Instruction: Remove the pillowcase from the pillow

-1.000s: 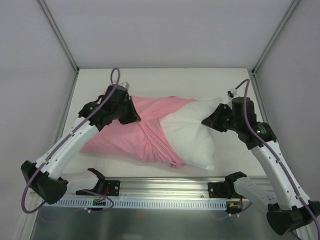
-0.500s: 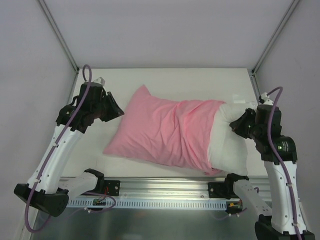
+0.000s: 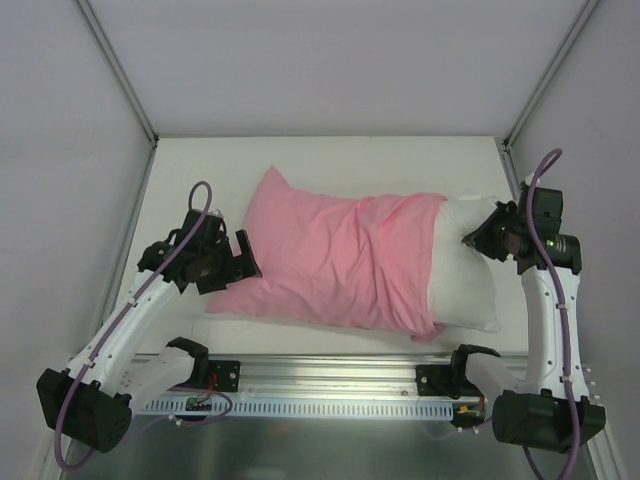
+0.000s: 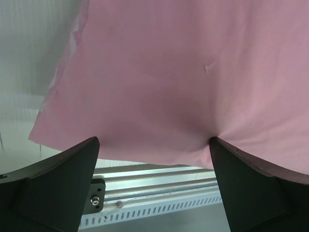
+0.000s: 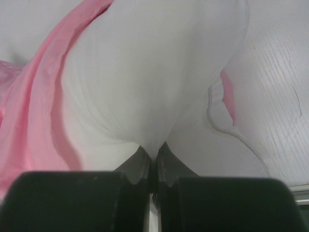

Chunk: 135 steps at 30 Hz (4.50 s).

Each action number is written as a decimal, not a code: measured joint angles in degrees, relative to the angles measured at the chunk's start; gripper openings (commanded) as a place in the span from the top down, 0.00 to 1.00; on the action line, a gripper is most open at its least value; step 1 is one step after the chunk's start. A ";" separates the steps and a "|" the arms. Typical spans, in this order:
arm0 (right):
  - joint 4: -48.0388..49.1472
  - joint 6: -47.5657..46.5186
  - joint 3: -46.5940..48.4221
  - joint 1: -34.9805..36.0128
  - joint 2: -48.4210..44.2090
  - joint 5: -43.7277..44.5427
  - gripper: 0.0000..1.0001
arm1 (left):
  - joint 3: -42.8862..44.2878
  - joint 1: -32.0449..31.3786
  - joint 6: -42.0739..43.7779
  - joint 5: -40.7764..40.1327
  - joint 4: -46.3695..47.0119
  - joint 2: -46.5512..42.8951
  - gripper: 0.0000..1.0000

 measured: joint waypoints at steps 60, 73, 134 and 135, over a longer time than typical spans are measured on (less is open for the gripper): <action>0.15 1.64 10.29 6.88 -2.36 4.39 0.06 | 21.88 7.32 3.93 10.19 5.64 22.29 0.15; 0.13 -2.97 1.01 19.87 13.14 4.13 0.85 | 7.67 -7.17 -1.86 8.48 14.23 19.67 1.00; -0.94 -2.45 19.37 1.38 30.16 9.79 0.09 | 20.50 7.23 -4.46 -2.01 5.22 30.45 1.00; -0.44 -2.27 19.15 1.38 32.13 9.77 0.53 | 20.50 7.26 -4.26 -1.62 5.25 30.45 1.00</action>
